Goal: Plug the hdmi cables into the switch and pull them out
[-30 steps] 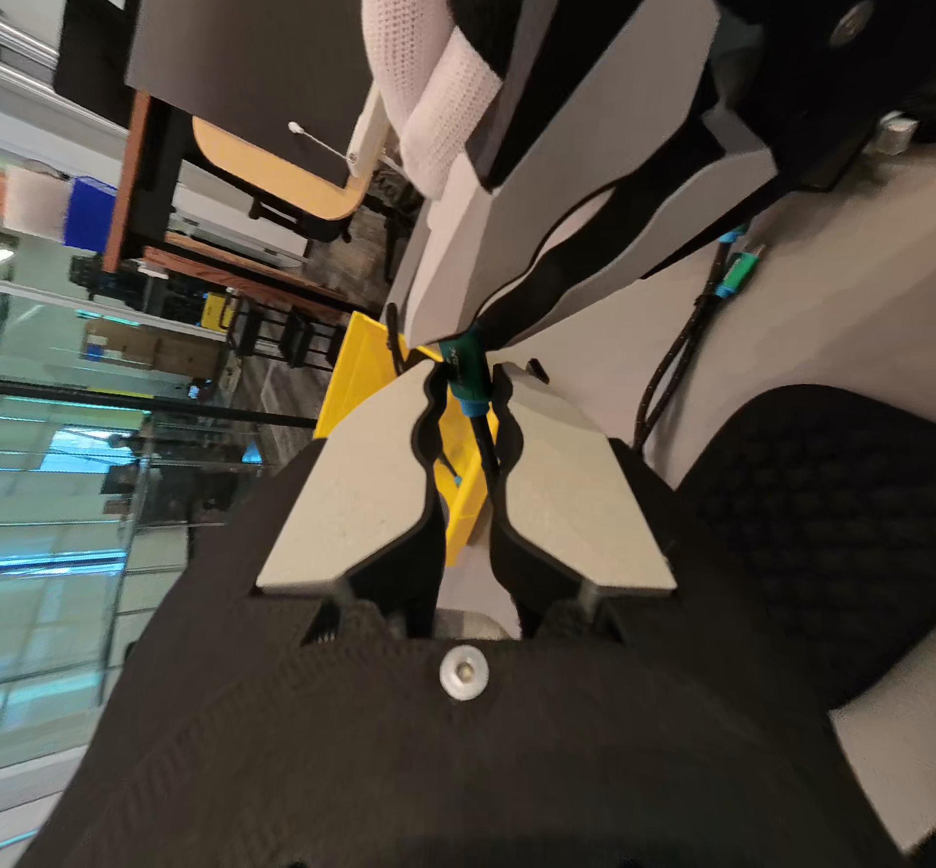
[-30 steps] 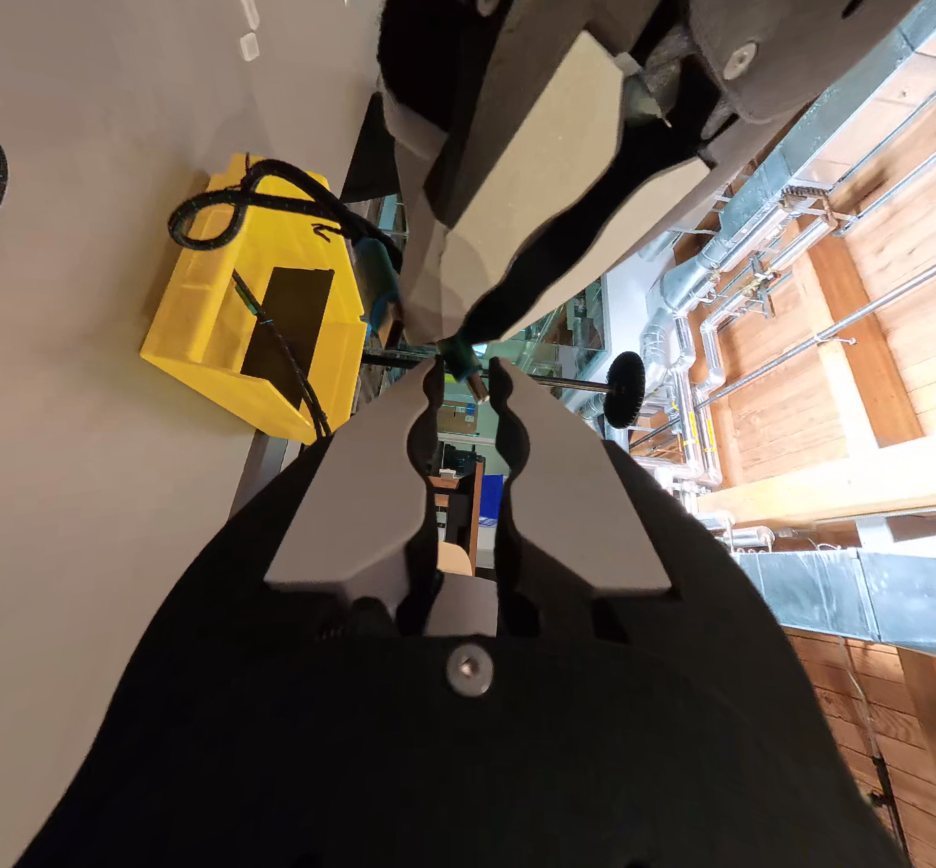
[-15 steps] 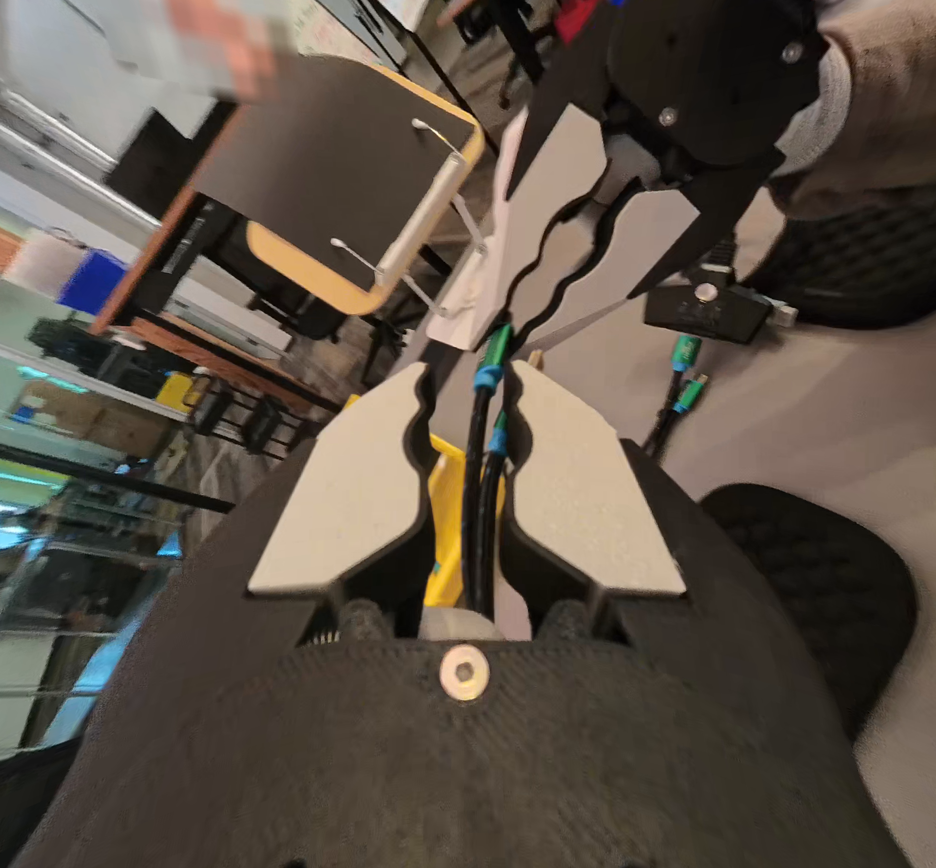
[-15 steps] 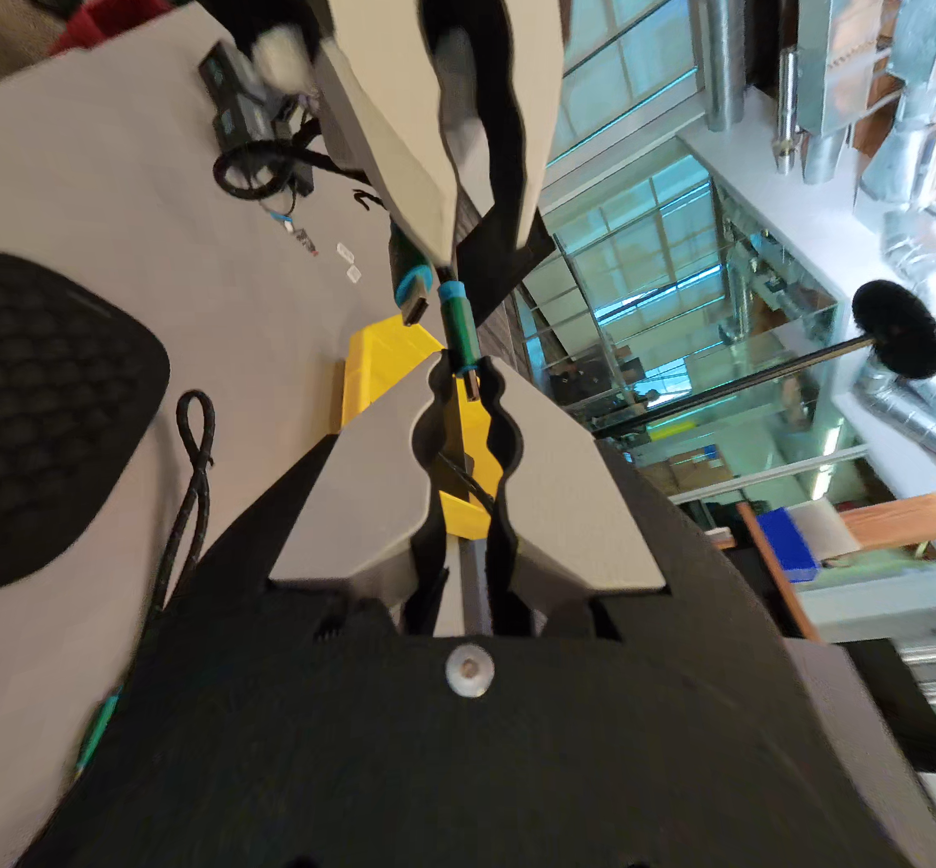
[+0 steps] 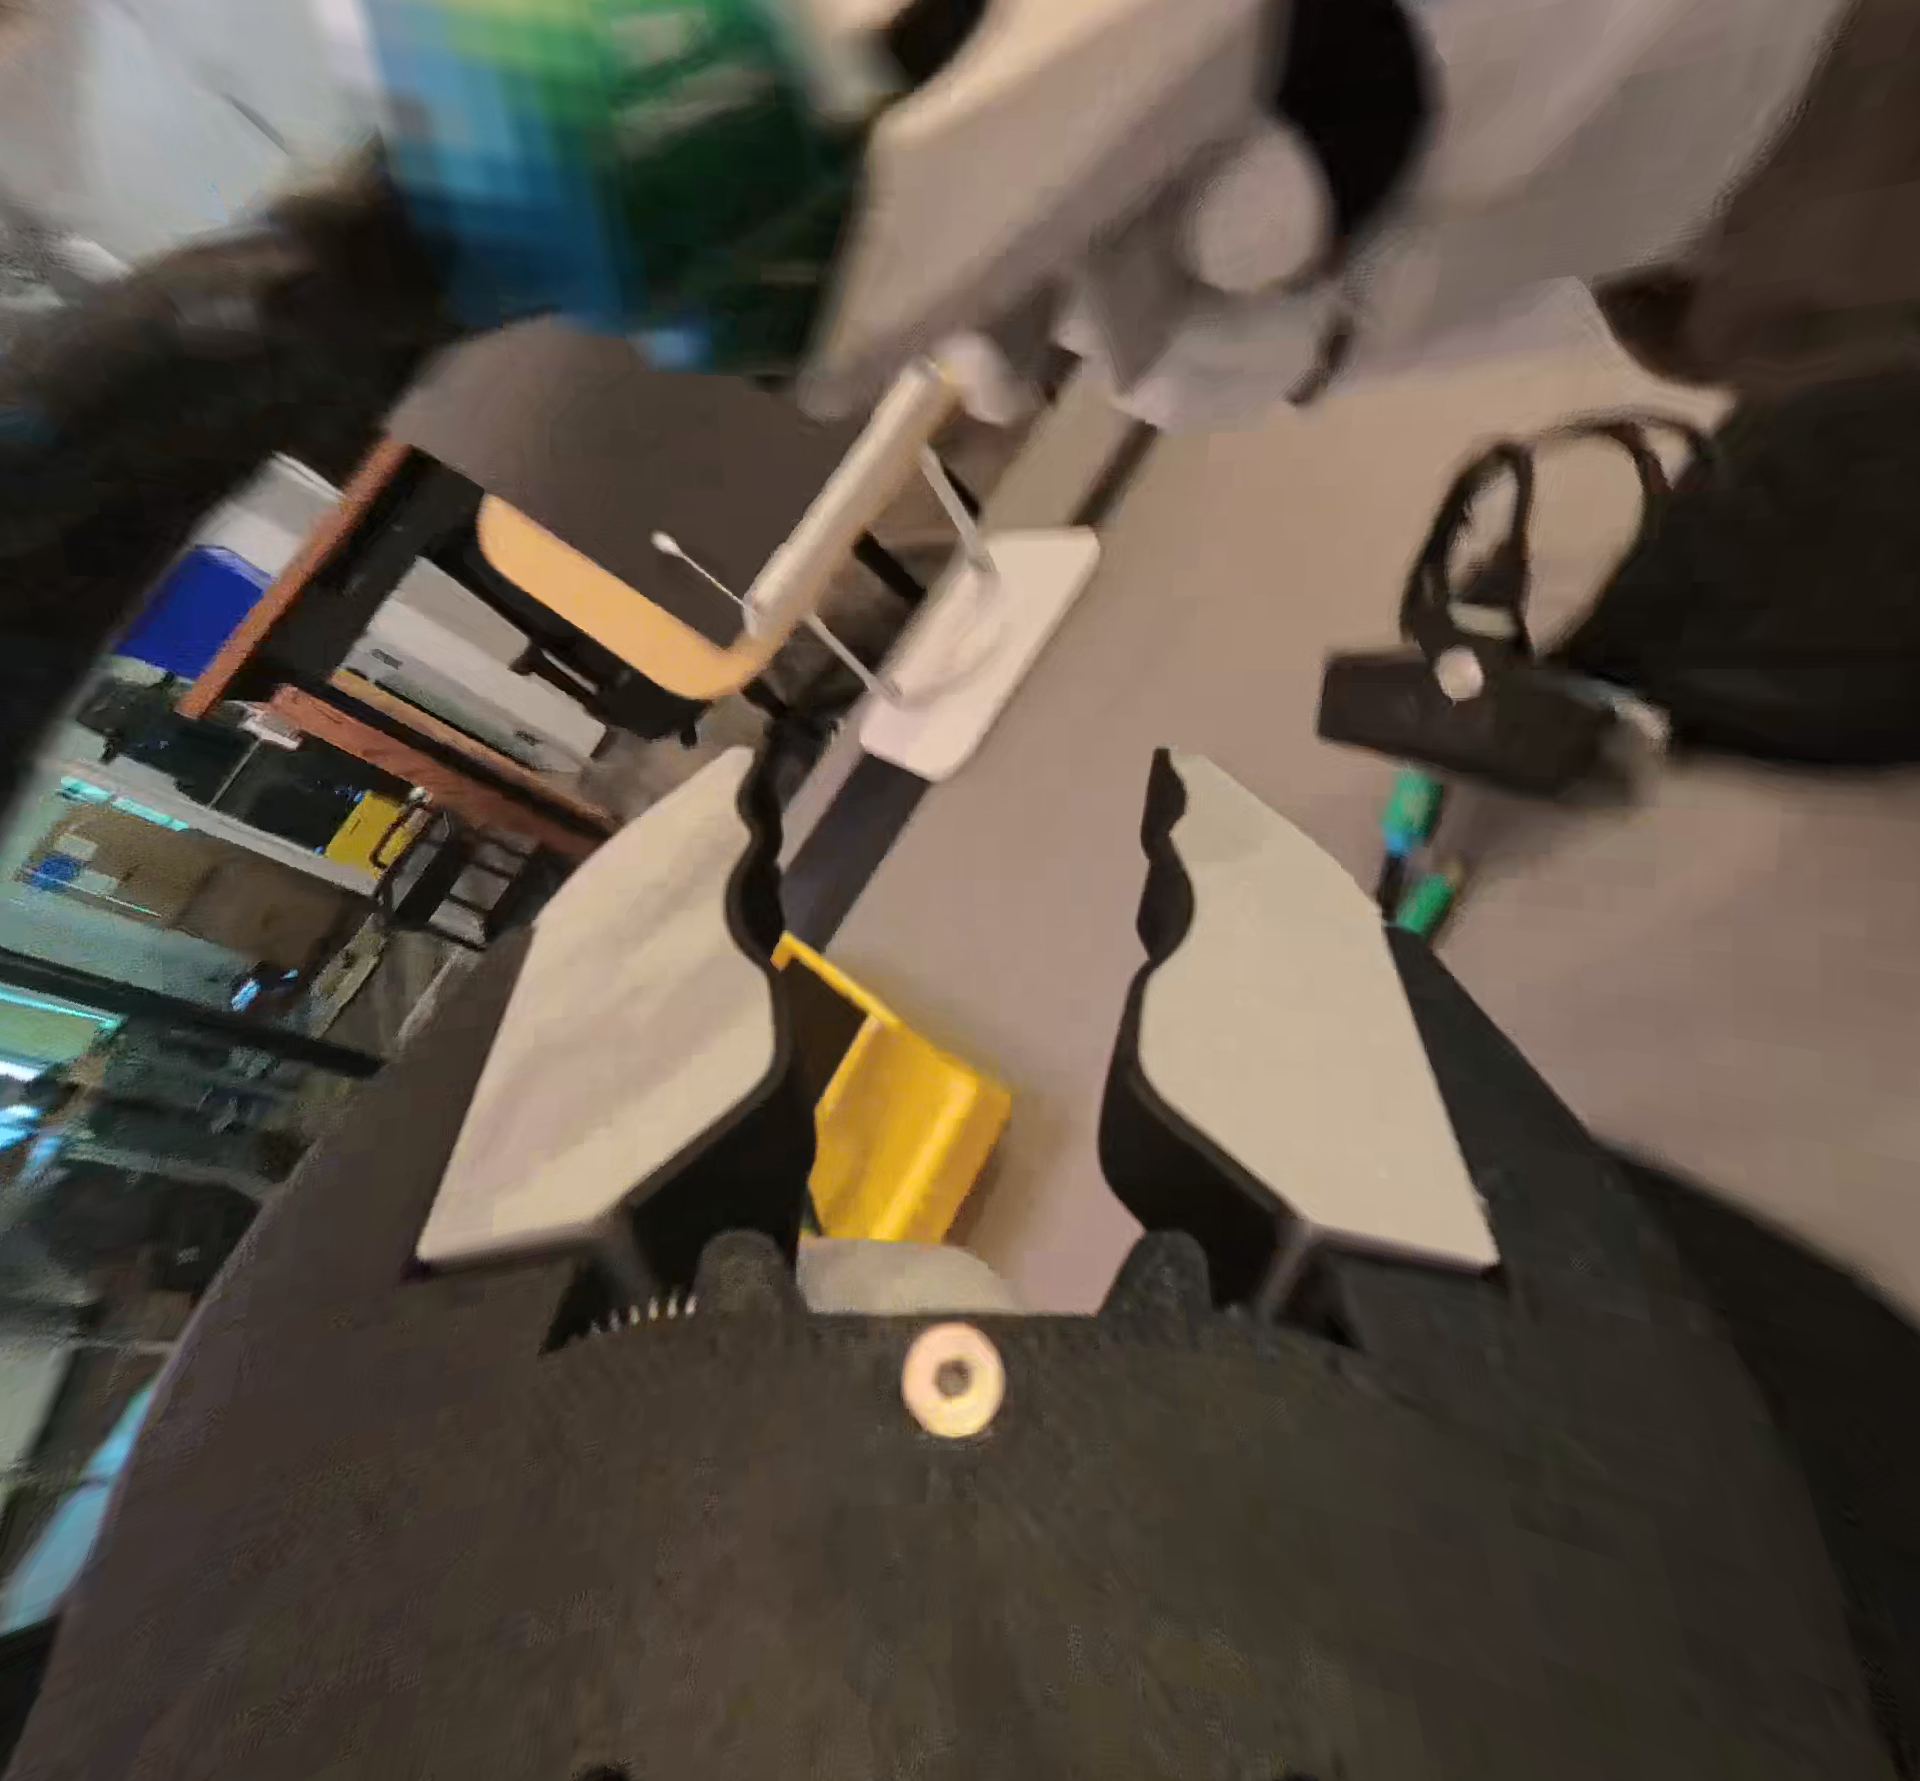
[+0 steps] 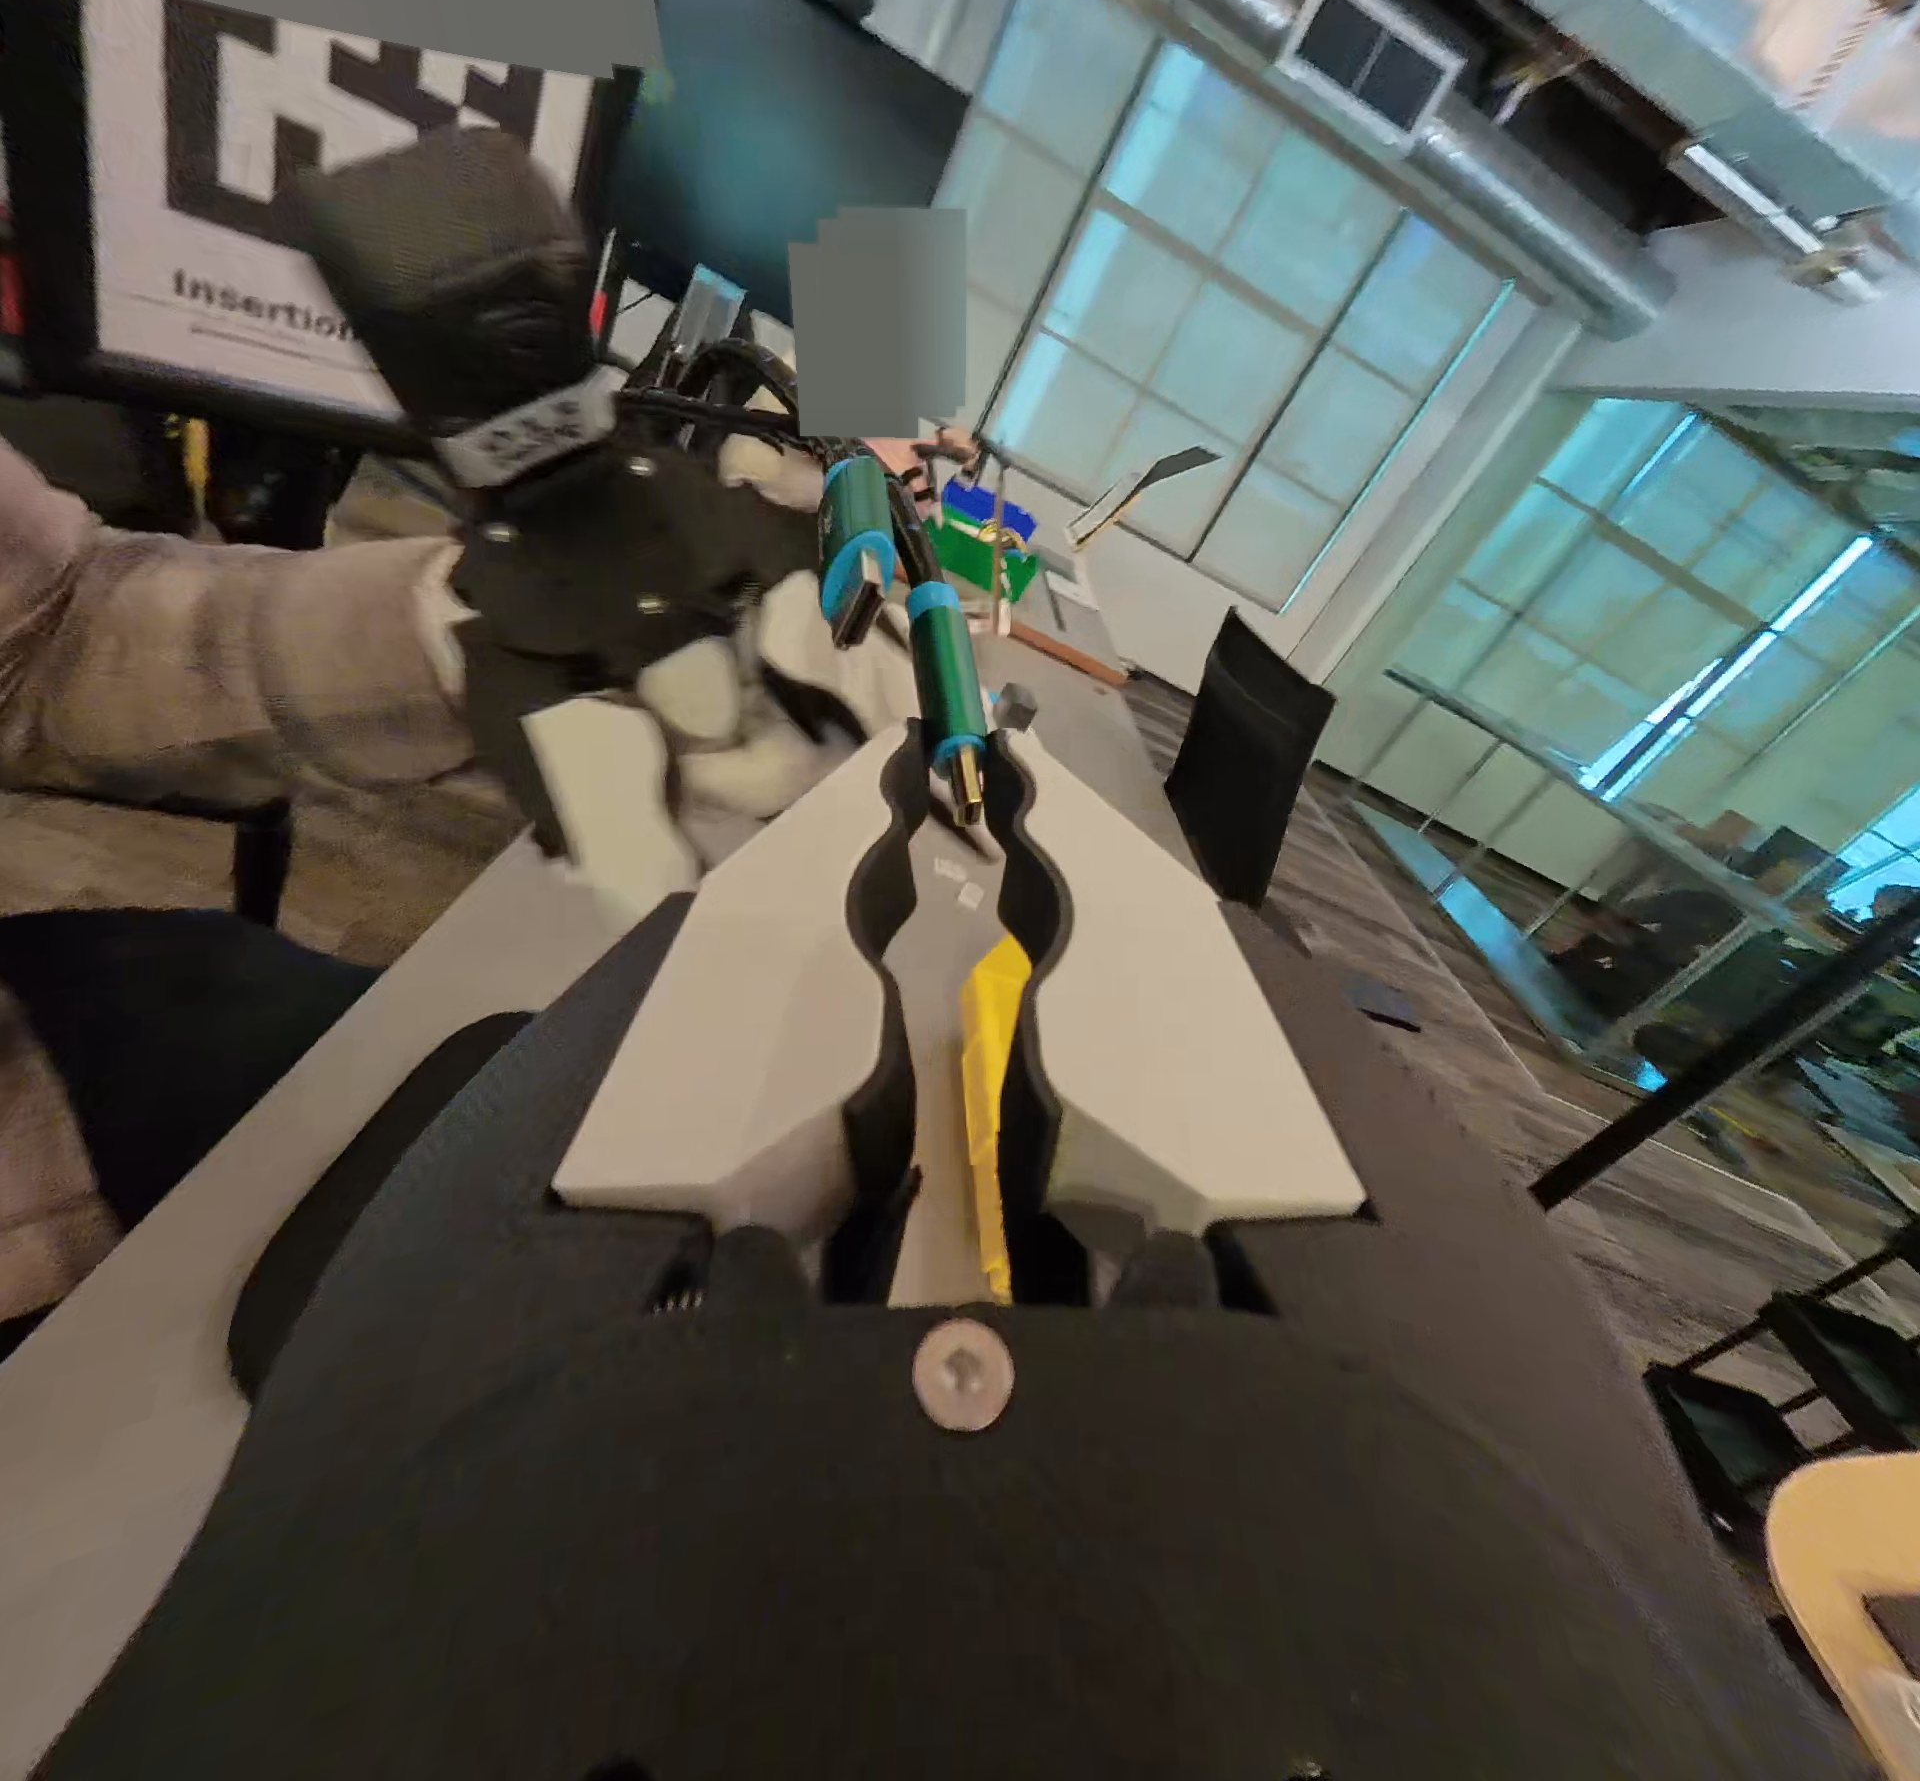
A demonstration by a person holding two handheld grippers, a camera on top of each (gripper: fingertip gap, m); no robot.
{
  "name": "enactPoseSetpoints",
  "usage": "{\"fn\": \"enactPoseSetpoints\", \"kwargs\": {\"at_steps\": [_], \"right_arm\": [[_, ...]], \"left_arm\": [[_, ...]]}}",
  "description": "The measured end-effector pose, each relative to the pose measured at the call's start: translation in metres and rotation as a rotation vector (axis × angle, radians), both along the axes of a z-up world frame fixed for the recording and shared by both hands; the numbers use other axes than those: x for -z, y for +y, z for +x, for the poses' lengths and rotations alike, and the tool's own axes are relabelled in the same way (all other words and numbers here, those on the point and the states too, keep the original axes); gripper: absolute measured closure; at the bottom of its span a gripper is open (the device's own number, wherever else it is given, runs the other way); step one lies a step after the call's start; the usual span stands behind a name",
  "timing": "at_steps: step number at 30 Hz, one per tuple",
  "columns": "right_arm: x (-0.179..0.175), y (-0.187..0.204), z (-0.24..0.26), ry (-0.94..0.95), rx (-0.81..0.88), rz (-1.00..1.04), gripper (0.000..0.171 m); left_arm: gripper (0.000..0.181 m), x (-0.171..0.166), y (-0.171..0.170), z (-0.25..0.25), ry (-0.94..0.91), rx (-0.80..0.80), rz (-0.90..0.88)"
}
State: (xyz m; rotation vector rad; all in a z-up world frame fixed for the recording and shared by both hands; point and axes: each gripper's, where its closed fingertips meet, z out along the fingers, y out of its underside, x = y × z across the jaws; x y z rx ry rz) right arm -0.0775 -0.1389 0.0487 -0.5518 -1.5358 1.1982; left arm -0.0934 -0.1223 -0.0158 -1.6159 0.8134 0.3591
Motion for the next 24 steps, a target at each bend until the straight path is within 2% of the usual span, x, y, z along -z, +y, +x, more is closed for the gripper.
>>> {"fn": "enactPoseSetpoints", "kwargs": {"at_steps": [1, 5, 7, 12, 16, 19, 24], "right_arm": [[0.001, -0.002, 0.002, -0.014, -0.002, 0.020, 0.163], [0.014, 0.000, 0.002, -0.103, 0.032, 0.100, 0.163], [0.022, 0.000, 0.001, -0.143, 0.024, 0.119, 0.162], [0.034, -0.006, 0.005, -0.196, -0.020, 0.165, 0.163], [0.033, -0.015, 0.012, -0.199, -0.044, 0.216, 0.163], [0.031, -0.022, 0.015, -0.193, -0.055, 0.242, 0.162], [0.024, -0.026, 0.016, -0.150, -0.038, 0.275, 0.162]], "left_arm": [[0.114, -0.009, 0.004, -0.002, -0.078, 0.013, 0.060], [0.118, -0.042, -0.008, 0.013, -0.310, 0.208, 0.257], [0.128, -0.055, -0.017, 0.016, -0.373, 0.276, 0.353], [0.152, -0.045, -0.025, 0.032, -0.376, 0.391, 0.326], [0.156, -0.049, -0.036, 0.042, -0.403, 0.467, 0.326], [0.170, -0.055, -0.044, 0.046, -0.448, 0.514, 0.330], [0.170, -0.059, -0.048, 0.048, -0.445, 0.524, 0.336]]}}
